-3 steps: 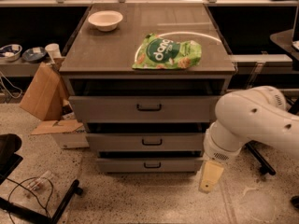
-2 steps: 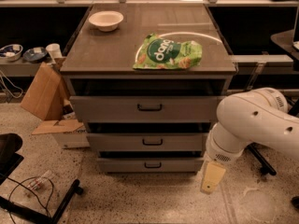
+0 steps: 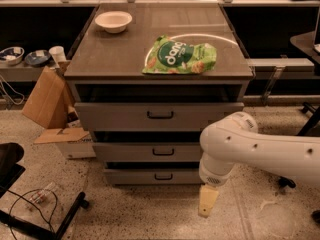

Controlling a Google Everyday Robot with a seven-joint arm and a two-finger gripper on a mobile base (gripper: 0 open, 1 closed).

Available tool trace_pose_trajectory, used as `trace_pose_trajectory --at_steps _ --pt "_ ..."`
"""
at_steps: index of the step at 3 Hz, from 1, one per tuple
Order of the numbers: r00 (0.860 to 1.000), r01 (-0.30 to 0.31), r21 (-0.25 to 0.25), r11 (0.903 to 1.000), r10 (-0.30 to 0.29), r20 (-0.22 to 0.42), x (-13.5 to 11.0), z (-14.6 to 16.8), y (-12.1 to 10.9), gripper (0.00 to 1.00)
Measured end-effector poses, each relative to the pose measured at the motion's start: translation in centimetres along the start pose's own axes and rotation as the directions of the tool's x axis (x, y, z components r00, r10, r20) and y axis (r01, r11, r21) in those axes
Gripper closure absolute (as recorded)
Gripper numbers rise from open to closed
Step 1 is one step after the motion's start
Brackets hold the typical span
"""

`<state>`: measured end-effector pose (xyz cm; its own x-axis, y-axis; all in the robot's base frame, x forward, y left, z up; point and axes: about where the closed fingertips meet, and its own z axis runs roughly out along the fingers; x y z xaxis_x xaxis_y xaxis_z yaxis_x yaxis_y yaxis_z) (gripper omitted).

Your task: Open bottom drawer

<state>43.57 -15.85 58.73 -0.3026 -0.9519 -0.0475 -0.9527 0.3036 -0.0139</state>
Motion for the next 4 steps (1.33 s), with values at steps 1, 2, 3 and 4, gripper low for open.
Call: trace_pose_trajectory --at_steps 1,2,3,4 --pt "0.999 -0.008 -0.009 0.9999 0.008 -0.048 -0.3 7.4 -1.1 0.00" --pt "0.998 -0.019 0.001 0.9998 0.019 -0.058 -0.3 14.5 -3.5 0.00" --pt "0.998 -0.039 -0.028 0.9988 0.038 -0.040 0.0 22.5 -4.9 0.00" --pt "0.999 -0.039 -0.026 0.9989 0.038 -0.039 0.0 22.3 -4.9 0.00"
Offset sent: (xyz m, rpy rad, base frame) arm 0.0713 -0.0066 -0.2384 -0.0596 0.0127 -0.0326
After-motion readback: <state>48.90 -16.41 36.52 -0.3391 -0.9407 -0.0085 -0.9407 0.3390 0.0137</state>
